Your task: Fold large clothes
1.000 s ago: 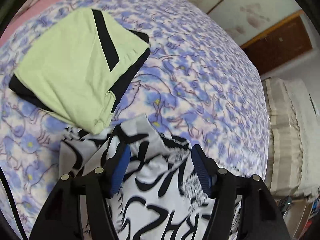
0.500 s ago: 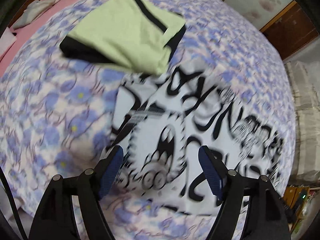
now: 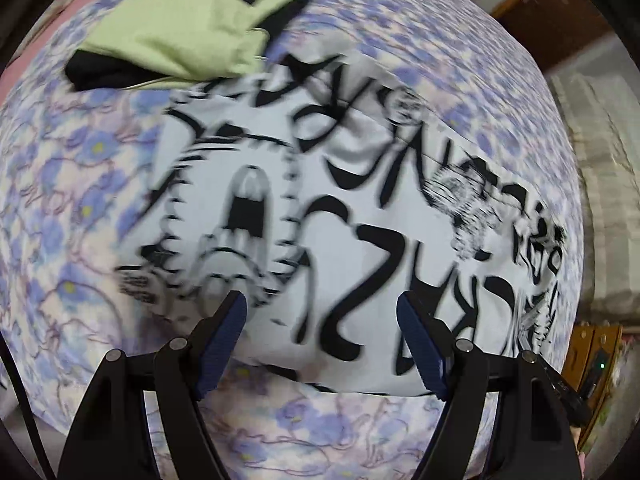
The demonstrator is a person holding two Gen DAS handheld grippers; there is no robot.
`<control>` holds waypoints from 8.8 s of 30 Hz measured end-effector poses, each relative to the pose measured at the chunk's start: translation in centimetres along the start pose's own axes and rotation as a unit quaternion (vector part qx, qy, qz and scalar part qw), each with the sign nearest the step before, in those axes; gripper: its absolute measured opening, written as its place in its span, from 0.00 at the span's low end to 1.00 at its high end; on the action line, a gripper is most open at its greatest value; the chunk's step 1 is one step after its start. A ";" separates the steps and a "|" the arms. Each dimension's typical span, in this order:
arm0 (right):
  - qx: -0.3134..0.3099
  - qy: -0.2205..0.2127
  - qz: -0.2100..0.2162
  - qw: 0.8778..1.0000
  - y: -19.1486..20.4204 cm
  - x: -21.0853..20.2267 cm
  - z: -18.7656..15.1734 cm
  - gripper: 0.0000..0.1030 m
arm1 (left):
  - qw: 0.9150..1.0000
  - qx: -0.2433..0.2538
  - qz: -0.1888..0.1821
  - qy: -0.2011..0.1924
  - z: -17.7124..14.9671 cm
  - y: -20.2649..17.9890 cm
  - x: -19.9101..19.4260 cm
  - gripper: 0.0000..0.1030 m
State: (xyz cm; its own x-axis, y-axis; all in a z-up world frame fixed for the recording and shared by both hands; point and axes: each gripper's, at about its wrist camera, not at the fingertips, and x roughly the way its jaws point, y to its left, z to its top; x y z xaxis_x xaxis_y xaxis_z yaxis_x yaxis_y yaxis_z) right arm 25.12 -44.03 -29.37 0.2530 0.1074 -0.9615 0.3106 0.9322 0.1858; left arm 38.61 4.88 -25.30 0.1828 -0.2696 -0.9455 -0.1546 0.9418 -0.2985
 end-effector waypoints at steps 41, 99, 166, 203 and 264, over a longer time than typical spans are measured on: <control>-0.134 -0.080 0.160 0.975 19.5 0.7 -4.5 0.00 | 0.986 0.117 -0.083 0.090 -6.0 -13.6 6.6 0.11; -0.012 -0.114 -0.099 0.988 3.6 0.1 -1.5 0.00 | 0.980 -0.033 0.180 -0.073 4.0 10.3 6.9 0.01; -0.165 -0.144 0.088 0.972 16.0 6.4 11.6 0.00 | 0.993 -0.025 0.079 -0.085 11.0 -0.1 11.3 0.01; -0.068 -0.200 0.030 0.977 15.2 -5.0 10.7 0.00 | 0.985 -0.088 0.083 -0.121 3.8 5.9 -0.5 0.02; 0.079 0.125 0.051 0.988 22.1 12.0 5.7 0.00 | 0.913 -0.277 -0.297 -0.033 -3.1 21.6 8.8 0.69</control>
State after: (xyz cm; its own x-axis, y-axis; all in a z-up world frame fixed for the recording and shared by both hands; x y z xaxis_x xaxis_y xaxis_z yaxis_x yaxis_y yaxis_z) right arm 40.30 -24.10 -35.64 0.0624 0.2991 -0.9522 0.4396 0.8483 0.2953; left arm 33.88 22.26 -40.44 0.4501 -0.6703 -0.5900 -0.4725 0.3819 -0.7943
